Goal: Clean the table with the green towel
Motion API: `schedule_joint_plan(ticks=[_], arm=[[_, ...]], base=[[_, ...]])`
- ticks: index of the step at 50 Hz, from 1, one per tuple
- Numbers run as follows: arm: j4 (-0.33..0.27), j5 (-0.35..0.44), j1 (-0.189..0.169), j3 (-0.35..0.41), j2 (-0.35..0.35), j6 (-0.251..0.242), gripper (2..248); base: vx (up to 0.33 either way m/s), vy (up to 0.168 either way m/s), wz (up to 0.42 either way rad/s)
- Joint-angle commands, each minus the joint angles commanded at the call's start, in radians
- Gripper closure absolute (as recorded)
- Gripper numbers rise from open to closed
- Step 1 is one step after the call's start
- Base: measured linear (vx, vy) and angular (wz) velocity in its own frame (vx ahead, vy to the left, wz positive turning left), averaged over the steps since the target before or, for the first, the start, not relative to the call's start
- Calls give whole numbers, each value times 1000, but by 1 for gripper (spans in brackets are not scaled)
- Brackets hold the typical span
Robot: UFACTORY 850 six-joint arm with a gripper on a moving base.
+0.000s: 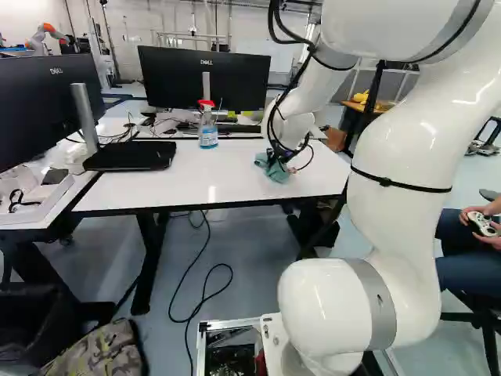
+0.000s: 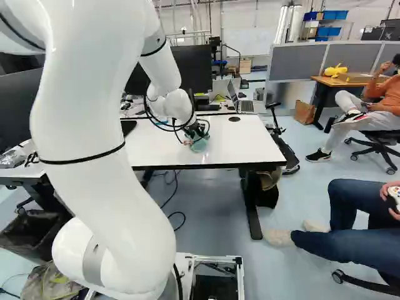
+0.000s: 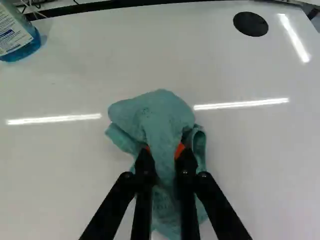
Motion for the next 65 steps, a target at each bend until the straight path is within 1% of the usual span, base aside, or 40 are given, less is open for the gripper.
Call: schedule_joint_plan(ticks=[14,32,48,56,65], arm=[[0,0,10,-68,-56,0,194],[0,0,54,-129,-105,0,194],[0,0,103,-126,-103,0,194],[0,0,125,-112,-92,0,194],[0,0,131,-74,-61,0,194]], base=[[0,0,0],[0,0,0],[0,0,0],[0,0,0],[0,0,0]])
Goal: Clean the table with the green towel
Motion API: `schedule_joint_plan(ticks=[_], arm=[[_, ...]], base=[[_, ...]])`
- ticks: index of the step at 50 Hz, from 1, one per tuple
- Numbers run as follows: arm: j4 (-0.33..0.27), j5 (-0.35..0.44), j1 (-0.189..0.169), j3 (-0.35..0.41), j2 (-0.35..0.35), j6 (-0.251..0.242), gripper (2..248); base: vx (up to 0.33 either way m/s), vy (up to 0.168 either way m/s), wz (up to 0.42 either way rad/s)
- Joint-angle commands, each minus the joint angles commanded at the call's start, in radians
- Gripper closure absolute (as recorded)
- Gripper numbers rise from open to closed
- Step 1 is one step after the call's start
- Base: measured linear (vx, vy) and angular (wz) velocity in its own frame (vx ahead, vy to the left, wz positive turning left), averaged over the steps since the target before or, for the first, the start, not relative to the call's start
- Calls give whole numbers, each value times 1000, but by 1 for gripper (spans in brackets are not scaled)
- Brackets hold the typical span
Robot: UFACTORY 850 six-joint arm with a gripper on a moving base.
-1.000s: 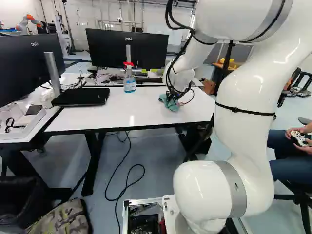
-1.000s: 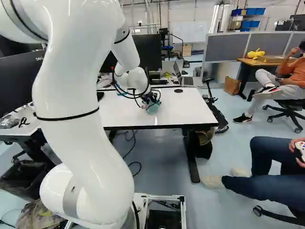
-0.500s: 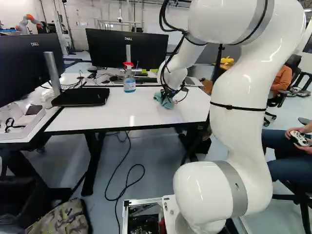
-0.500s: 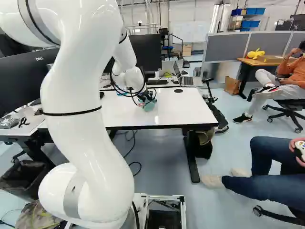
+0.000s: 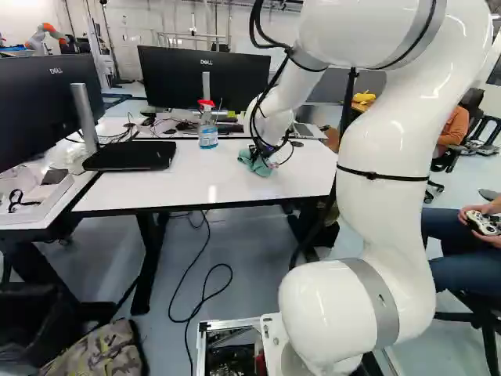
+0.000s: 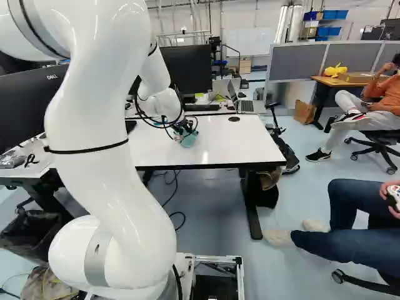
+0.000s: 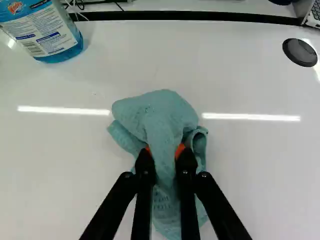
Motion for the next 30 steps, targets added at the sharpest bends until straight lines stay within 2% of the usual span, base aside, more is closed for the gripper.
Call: schedule_joint_plan(ticks=[13,18,30], arm=[[0,0,-14,57,47,0,194],[0,0,-27,61,51,0,194],[0,0,-28,63,58,0,194]], base=[[0,0,0],[0,0,0],[0,0,0]])
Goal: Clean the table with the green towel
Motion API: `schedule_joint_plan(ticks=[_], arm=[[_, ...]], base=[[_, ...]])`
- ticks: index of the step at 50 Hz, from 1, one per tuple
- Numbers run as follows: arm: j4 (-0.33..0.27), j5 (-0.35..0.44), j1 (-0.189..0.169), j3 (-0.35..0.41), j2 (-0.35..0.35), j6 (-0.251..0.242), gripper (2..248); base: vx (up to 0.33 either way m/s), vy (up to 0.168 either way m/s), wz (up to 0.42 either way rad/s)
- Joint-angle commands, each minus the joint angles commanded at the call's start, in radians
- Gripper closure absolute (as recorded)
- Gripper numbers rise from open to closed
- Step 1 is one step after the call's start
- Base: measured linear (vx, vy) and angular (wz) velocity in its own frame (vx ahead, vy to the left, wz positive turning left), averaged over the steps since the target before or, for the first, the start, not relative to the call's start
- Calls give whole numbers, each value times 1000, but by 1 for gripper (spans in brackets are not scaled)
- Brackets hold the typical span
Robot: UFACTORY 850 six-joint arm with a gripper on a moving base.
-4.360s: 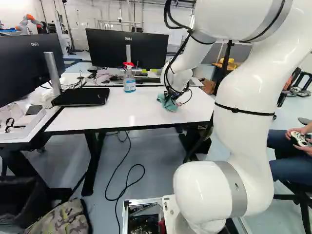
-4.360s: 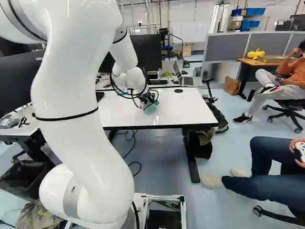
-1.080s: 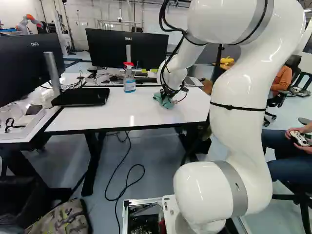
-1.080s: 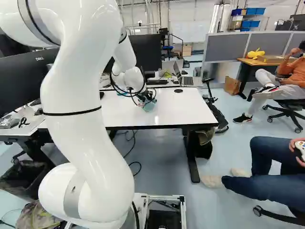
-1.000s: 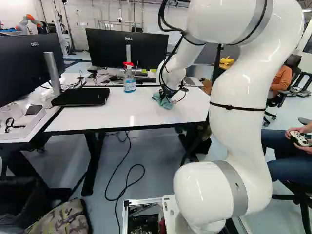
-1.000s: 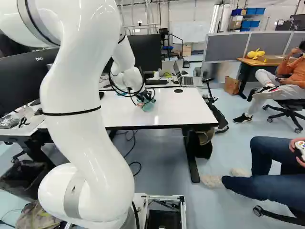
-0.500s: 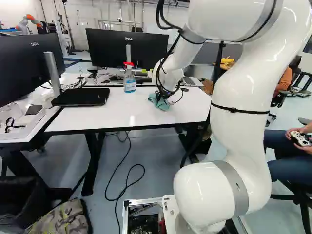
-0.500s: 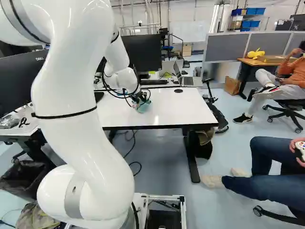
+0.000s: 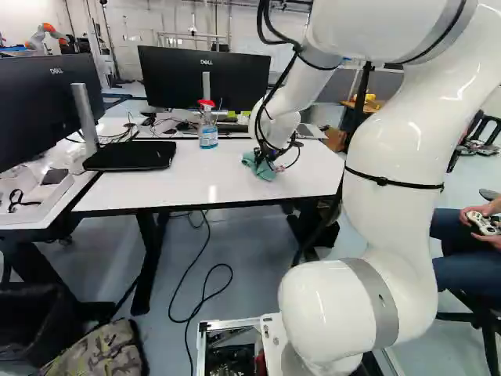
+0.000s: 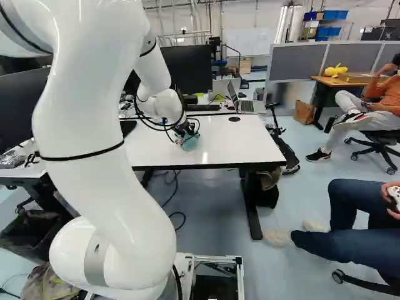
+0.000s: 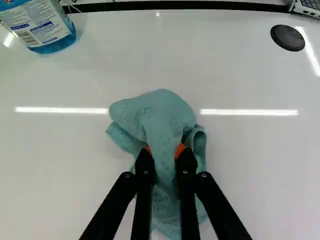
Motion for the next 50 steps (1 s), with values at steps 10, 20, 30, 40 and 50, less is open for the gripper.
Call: schedule_joint_plan(ticks=[10,20,30,40,50], arm=[[0,0,0,6,26,0,194],[0,0,0,13,55,0,194],[0,-2,0,19,84,0,194],[0,-26,0,14,104,0,194],[0,-66,0,-14,102,0,194]], base=[[0,0,0],[0,0,0],[0,0,0],[0,0,0],[0,0,0]])
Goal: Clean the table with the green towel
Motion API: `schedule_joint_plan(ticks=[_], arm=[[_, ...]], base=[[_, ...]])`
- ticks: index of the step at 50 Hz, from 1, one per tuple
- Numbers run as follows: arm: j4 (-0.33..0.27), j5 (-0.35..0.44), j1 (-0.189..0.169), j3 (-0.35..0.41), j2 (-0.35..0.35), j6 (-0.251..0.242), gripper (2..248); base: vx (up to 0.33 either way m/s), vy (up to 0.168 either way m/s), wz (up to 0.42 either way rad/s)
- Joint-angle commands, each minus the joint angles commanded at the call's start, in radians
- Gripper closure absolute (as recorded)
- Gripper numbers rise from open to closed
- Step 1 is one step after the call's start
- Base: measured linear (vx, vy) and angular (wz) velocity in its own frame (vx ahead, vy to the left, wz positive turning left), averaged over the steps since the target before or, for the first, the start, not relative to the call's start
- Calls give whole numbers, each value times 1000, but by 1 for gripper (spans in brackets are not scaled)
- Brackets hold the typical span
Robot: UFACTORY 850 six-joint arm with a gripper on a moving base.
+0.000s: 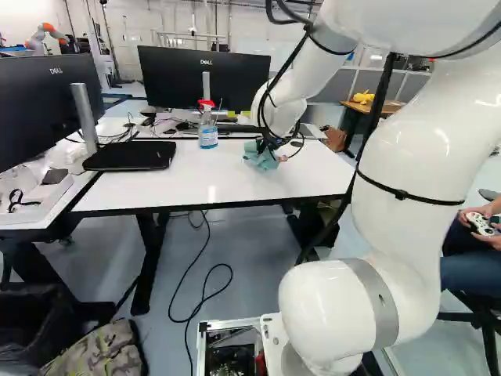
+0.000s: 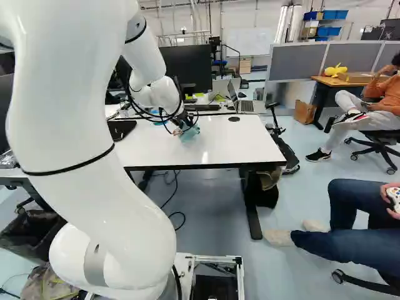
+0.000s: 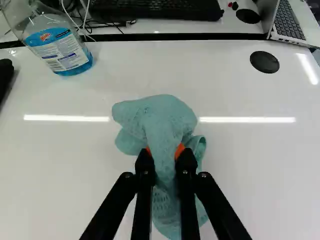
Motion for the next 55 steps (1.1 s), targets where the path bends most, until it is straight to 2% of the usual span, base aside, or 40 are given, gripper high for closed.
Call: schedule_joint_plan(ticks=[28,55], arm=[[0,-173,8,-85,-10,0,194],[0,-304,82,-161,-13,0,194]], base=[[0,0,0],[0,0,0]])
